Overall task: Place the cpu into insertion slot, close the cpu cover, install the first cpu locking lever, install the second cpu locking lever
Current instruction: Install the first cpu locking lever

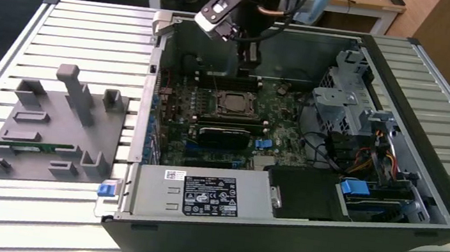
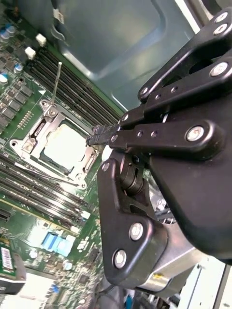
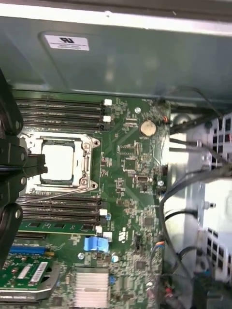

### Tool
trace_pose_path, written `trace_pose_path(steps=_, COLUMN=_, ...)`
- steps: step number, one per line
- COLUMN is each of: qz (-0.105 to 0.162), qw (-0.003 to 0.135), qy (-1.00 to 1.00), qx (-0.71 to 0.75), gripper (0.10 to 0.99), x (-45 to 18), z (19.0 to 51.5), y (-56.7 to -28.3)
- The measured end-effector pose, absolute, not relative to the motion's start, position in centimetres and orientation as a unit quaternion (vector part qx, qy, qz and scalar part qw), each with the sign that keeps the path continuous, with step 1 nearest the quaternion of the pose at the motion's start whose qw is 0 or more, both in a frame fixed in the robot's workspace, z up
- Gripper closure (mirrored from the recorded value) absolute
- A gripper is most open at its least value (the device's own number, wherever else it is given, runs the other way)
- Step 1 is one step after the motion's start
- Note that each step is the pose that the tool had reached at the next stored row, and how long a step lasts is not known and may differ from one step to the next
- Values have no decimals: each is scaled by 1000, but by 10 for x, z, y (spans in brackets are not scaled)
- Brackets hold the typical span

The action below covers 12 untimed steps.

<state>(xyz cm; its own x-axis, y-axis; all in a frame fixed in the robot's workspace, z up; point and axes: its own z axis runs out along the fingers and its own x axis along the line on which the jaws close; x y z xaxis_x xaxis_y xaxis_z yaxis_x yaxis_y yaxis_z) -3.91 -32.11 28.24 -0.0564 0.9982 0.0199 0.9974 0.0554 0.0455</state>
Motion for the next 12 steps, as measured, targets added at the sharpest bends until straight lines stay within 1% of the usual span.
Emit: trace_pose_path(steps=12, qz=23, qw=7, qy=795, qx=606, gripper=980, x=-39, z=282, y=-321)
